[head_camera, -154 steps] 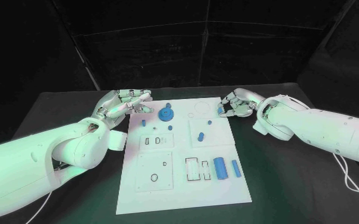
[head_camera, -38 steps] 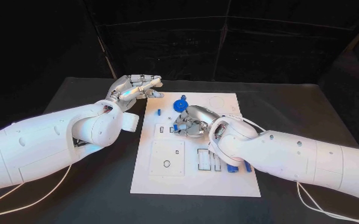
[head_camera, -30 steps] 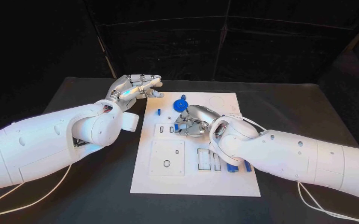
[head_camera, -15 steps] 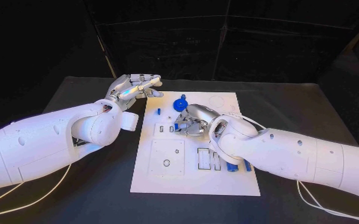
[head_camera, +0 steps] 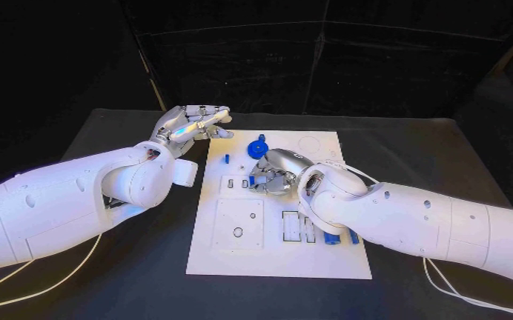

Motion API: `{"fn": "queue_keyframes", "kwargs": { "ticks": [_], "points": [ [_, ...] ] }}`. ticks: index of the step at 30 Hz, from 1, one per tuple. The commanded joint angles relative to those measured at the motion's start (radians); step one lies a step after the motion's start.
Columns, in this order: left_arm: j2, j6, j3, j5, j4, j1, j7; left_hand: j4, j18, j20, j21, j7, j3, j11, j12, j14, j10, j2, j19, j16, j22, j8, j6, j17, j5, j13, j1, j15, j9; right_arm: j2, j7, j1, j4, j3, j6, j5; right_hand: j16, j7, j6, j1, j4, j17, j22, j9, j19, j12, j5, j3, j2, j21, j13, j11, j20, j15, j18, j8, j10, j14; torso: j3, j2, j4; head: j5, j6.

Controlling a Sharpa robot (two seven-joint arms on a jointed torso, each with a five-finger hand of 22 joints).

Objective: Assemble the parts on the task board

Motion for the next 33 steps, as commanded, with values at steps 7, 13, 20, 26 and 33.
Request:
{"fn": "queue_keyframes", "kwargs": {
  "ticks": [7, 13, 20, 26, 33],
  "points": [
    [0.000, 0.009, 0.001, 0.001, 0.001, 0.002, 0.008, -0.005, 0.003, 0.001, -0.005, 0.003, 0.000, 0.002, -0.004, -0.004, 0.008, 0.001, 0.007, -0.004, -0.002, -0.005, 0.006, 0.002, 0.001, 0.000, 0.007, -0.002, 0.001, 0.000, -0.029, -0.003, -0.003, -0.004, 0.030, -0.015, -0.007, 0.002, -0.010, -0.006, 0.001, 0.175, -0.003, 0.002, -0.006, -0.007, 0.005, 0.002, -0.012, -0.007, -0.002, 0.002, 0.006, 0.004, -0.012, -0.007, -0.008, 0.085, 0.0002, 0.000, -0.0003, 0.000, -0.001],
    [0.000, 0.009, 0.001, 0.001, 0.001, 0.002, 0.008, -0.005, 0.003, 0.001, -0.005, 0.003, 0.000, 0.002, -0.004, -0.004, 0.008, 0.001, 0.007, -0.004, -0.002, -0.005, 0.006, 0.002, 0.001, 0.000, 0.007, -0.002, 0.001, 0.001, -0.031, -0.003, -0.003, -0.004, 0.028, -0.016, -0.006, 0.005, -0.015, -0.014, 0.004, 0.176, -0.002, 0.001, -0.006, -0.006, -0.004, 0.001, -0.018, -0.007, -0.001, 0.004, 0.008, 0.006, -0.012, -0.011, -0.008, 0.086, 0.0002, 0.000, -0.0003, 0.000, -0.001],
    [0.000, 0.010, 0.001, 0.001, 0.002, 0.002, 0.008, -0.005, 0.003, 0.001, -0.005, 0.003, 0.000, 0.002, -0.004, -0.004, 0.008, 0.001, 0.007, -0.004, -0.002, -0.005, 0.006, 0.002, 0.001, 0.000, 0.007, -0.002, 0.001, 0.001, -0.035, -0.003, -0.003, -0.004, 0.024, -0.016, -0.006, 0.013, -0.044, -0.046, 0.021, 0.178, -0.001, 0.000, -0.005, -0.006, -0.061, -0.020, -0.041, -0.007, -0.002, 0.013, 0.015, 0.014, -0.012, -0.027, -0.009, 0.086, 0.0001, 0.000, -0.0002, -0.001, -0.001],
    [-0.001, 0.010, 0.001, 0.001, 0.002, 0.002, 0.007, -0.005, 0.003, 0.001, -0.005, 0.003, 0.000, 0.002, -0.004, -0.004, 0.008, 0.001, 0.007, -0.004, -0.002, -0.005, 0.006, 0.002, 0.001, 0.000, 0.007, -0.002, 0.001, 0.001, -0.036, -0.003, -0.002, -0.004, 0.012, -0.016, -0.006, 0.018, -0.071, -0.057, 0.032, 0.178, -0.001, 0.000, -0.005, -0.008, -0.069, -0.044, -0.052, -0.007, -0.004, 0.018, 0.019, 0.018, -0.012, -0.040, -0.013, 0.086, -0.0001, 0.000, 0.0001, -0.001, -0.001],
    [-0.002, 0.010, 0.001, 0.001, 0.002, 0.002, 0.006, -0.006, 0.003, 0.001, -0.005, 0.004, 0.001, 0.003, -0.005, -0.005, 0.007, 0.001, 0.007, -0.005, -0.002, -0.006, 0.005, 0.003, 0.001, 0.000, 0.007, -0.002, 0.001, 0.002, -0.025, -0.003, 0.002, -0.004, -0.016, -0.021, -0.006, 0.022, -0.089, -0.054, 0.034, 0.179, -0.002, -0.001, -0.006, -0.009, -0.072, -0.055, -0.057, -0.007, -0.005, 0.022, 0.022, 0.021, -0.012, -0.043, -0.015, 0.086, 0.0005, 0.000, 0.0000, -0.001, 0.000]
  ]
}}
